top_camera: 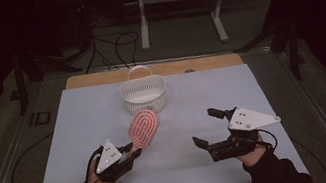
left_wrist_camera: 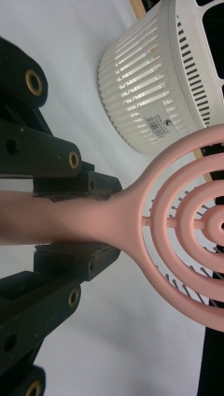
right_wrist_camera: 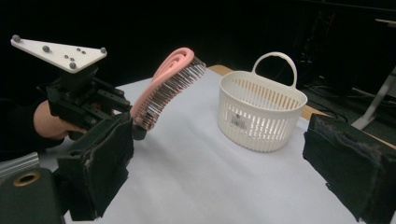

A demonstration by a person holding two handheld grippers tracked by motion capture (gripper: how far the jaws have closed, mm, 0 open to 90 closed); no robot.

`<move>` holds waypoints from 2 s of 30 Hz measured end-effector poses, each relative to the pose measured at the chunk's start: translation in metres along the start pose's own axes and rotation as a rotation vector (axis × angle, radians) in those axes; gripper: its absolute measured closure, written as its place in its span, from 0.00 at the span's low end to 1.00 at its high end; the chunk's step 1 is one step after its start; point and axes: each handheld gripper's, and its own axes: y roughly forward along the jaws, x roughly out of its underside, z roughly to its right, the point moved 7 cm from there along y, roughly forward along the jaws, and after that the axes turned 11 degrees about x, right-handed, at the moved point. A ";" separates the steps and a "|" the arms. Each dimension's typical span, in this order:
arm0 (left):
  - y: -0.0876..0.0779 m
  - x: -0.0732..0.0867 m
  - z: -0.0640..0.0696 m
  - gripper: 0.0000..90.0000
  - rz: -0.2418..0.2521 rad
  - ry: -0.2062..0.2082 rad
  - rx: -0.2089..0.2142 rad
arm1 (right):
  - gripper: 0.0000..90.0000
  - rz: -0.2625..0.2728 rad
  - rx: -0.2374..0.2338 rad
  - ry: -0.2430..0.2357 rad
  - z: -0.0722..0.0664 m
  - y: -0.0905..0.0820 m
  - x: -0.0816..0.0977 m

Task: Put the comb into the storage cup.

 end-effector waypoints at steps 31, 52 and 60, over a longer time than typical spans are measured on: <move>-0.001 -0.001 0.000 0.79 0.008 -0.005 -0.002 | 0.09 0.020 0.020 0.175 -0.036 0.043 -0.033; -0.001 -0.002 0.000 0.79 0.017 0.002 -0.008 | 0.09 -0.017 0.068 0.440 -0.057 0.090 -0.029; -0.001 -0.002 0.001 0.79 0.020 0.002 -0.005 | 0.10 -0.075 0.043 0.532 -0.059 0.100 -0.019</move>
